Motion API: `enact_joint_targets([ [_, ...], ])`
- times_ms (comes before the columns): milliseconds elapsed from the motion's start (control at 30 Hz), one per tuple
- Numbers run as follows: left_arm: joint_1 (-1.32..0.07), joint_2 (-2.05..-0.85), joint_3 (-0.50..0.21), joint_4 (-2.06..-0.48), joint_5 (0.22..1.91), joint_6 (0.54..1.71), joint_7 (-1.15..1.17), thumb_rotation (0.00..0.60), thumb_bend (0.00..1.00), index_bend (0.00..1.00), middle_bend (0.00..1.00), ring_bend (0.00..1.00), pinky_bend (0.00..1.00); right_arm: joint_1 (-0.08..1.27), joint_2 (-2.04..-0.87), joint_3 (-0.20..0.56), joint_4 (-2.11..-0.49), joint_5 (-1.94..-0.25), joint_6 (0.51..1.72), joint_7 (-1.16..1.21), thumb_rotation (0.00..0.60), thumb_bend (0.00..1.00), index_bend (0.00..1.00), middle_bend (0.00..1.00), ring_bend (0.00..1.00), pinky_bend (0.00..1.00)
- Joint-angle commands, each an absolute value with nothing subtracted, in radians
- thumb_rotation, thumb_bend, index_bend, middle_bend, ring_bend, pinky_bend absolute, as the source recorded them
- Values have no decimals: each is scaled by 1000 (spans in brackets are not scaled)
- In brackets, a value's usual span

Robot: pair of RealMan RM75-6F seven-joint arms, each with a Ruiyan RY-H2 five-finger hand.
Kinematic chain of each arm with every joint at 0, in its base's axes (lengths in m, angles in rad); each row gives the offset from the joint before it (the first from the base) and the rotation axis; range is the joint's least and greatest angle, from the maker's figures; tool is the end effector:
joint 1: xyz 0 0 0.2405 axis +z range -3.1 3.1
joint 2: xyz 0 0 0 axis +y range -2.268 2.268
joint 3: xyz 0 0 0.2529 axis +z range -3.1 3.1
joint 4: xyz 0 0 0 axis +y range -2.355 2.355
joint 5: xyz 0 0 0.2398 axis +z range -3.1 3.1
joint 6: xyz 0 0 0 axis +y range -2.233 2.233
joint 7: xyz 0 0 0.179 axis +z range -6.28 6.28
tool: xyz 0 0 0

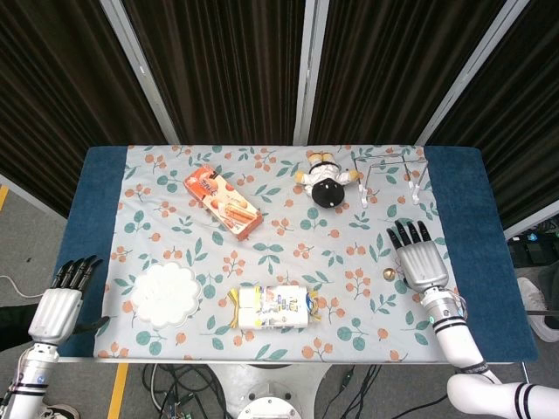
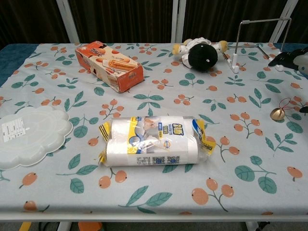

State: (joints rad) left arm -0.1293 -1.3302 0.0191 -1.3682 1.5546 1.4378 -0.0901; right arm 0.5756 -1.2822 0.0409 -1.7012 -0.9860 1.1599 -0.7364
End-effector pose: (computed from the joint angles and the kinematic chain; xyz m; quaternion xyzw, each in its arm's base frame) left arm -0.3368 0.2177 0.0607 -0.6290 -0.4124 -0.3899 0.5314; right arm -0.2366 -0.3321 0.0250 0.7442 -0.2971 0.1993 0.5640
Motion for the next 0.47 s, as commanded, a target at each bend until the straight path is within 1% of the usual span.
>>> enact_joint_targets([
  [33, -128, -1329, 17, -1370, 1556, 1444, -88, 600, 32, 42, 30, 0, 15, 501, -1228, 27, -1735, -1081, 1250, -621, 600, 0, 0, 0, 0, 0],
  [100, -127, -1327, 14, -1373, 1557, 1451, -82, 600, 31, 42, 30, 0, 15, 436, -1206, 3, -1719, -1183, 1328, -495, 600, 0, 0, 0, 0, 0],
  [167, -126, -1325, 11, -1378, 1559, 1458, -74, 600, 31, 42, 30, 0, 15, 363, -1196, -32, -1670, -1288, 1413, -351, 600, 0, 0, 0, 0, 0],
  [267, -126, -1321, 5, -1388, 1565, 1473, -57, 600, 32, 42, 30, 0, 15, 260, -1204, -81, -1578, -1374, 1518, -188, 600, 0, 0, 0, 0, 0],
  [400, -126, -1314, 0, -1400, 1566, 1480, -31, 600, 31, 42, 30, 0, 15, 159, -1245, -106, -1446, -1401, 1593, -43, 600, 0, 0, 0, 0, 0],
  [467, -126, -1311, -2, -1406, 1564, 1482, -20, 600, 31, 42, 30, 0, 15, 133, -1265, -104, -1384, -1387, 1586, 10, 600, 0, 0, 0, 0, 0],
])
